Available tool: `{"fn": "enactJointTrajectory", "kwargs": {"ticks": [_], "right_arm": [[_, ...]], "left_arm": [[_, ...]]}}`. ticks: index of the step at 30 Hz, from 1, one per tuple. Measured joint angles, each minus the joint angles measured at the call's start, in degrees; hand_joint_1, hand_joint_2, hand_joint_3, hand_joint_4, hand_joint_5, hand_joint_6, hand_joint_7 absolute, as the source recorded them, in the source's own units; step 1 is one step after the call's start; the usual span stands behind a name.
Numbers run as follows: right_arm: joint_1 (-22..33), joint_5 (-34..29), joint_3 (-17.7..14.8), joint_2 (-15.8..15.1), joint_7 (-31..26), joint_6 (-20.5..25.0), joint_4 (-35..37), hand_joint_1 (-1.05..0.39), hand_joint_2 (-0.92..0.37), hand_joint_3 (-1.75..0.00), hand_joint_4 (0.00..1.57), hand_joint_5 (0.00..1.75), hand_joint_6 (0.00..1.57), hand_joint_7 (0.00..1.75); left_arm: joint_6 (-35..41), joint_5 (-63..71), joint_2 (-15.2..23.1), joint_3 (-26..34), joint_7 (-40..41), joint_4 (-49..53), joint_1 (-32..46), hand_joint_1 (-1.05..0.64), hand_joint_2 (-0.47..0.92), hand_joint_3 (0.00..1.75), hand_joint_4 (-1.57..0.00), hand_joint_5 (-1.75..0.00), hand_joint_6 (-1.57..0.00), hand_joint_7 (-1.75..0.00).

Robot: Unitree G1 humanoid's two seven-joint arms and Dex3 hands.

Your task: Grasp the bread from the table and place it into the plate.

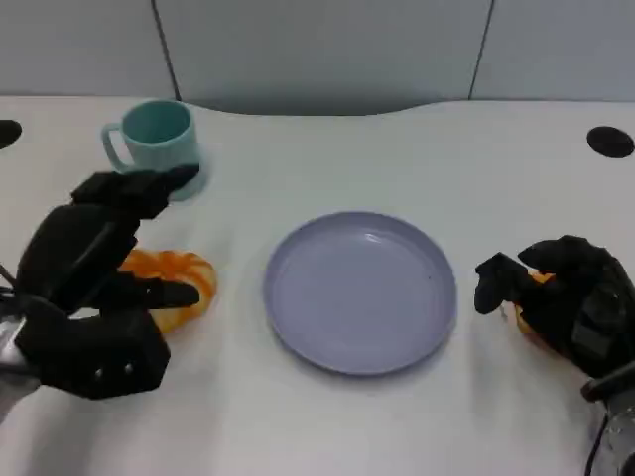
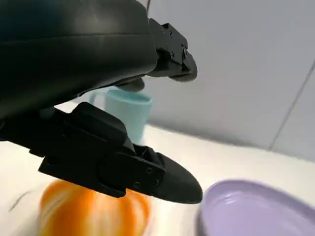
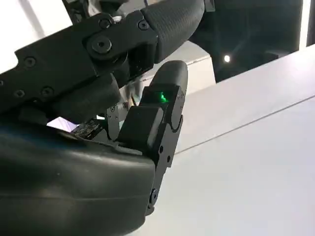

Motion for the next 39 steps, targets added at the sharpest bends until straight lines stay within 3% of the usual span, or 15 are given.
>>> {"fn": "enactJointTrajectory", "kwargs": {"ticks": [7,11,13,15,17,19,23,26,29,34,39], "right_arm": [[0.1,0.0,0.2,-0.1,0.5,0.1,-0.4,-0.47,-0.83,0.00,0.76,1.37,1.26,0.01],[0.3,0.0,0.3,-0.1,0.7,-0.3,-0.8,-0.49,-0.82,0.00,0.76,1.40,1.26,0.01],[0.8,-0.2,0.4,-0.1,0.6,-0.5,-1.2,-0.46,-0.83,0.00,0.75,1.42,1.25,0.01],[1.3,-0.1,0.3,0.1,0.6,-0.3,-1.6,-0.47,-0.82,0.00,0.75,1.40,1.25,0.01],[1.7,0.1,0.3,0.5,0.6,-0.2,-2.2,-0.48,-0.83,0.00,0.76,1.39,1.26,0.01],[2.3,0.1,0.3,0.6,0.4,-0.2,-2.9,-0.47,-0.83,0.00,0.76,1.39,1.26,0.01],[2.9,0.1,0.4,0.6,0.1,-0.2,-3.8,-0.46,-0.83,0.00,0.75,1.39,1.25,0.01],[2.8,0.1,0.4,0.6,0.4,-0.1,-3.5,-0.46,-0.83,0.00,0.77,1.34,1.25,0.00],[2.5,0.1,0.3,0.6,1.1,-0.1,-2.6,-0.45,-0.84,-0.01,0.77,1.31,1.24,0.00],[1.6,0.1,0.2,0.5,2.6,-0.1,-1.6,-0.44,-0.84,0.00,0.74,1.38,1.24,0.01],[1.5,-0.1,0.5,0.5,1.4,-0.2,-2.3,-0.46,-0.83,0.00,0.75,1.37,1.24,0.01]], "left_arm": [[9.8,-0.1,-0.5,-9.6,-2.8,11.4,-5.1,-1.04,0.87,0.01,-0.03,-0.21,-0.11,-0.12],[13.9,0.4,-1.3,-13.9,-2.7,14.2,-5.9,-0.84,0.81,0.00,-0.19,-0.26,-0.27,-0.10],[15.3,0.5,-1.6,-15.9,-2.4,14.9,-6.4,-0.56,0.81,0.00,-0.65,-0.24,-0.68,-0.07],[16.3,0.4,-1.8,-17.4,-1.9,15.2,-7.4,-0.43,0.80,0.00,-0.91,-0.22,-0.95,-0.08],[16.3,0.1,-1.9,-18.1,-1.1,15.5,-8.2,-0.37,0.81,0.00,-1.07,-0.28,-1.13,-0.11],[15.9,-1.6,-2.3,-18.2,-0.9,15.8,-8.4,-0.33,0.80,0.00,-0.95,-0.71,-1.26,-0.05],[15.2,-3.3,-3.1,-18.9,-0.8,16.1,-8.8,-0.31,0.75,0.00,-0.85,-1.02,-1.33,-0.03],[13.0,-4.1,-3.5,-19.2,0.1,16.1,-8.9,-0.32,0.79,0.02,-0.70,-1.43,-1.36,-0.02],[10.2,-4.1,-4.0,-19.8,3.2,16.0,-9.0,-0.25,0.84,0.03,-0.68,-1.51,-1.33,-0.01],[5.4,-4.2,-5.1,-19.7,8.4,15.4,-10.3,-0.23,0.83,0.01,-0.75,-1.32,-1.27,0.00],[3.5,-6.3,-7.0,-19.0,10.1,14.4,-14.8,-0.24,0.80,0.00,-0.77,-1.34,-1.28,-0.01]]}}
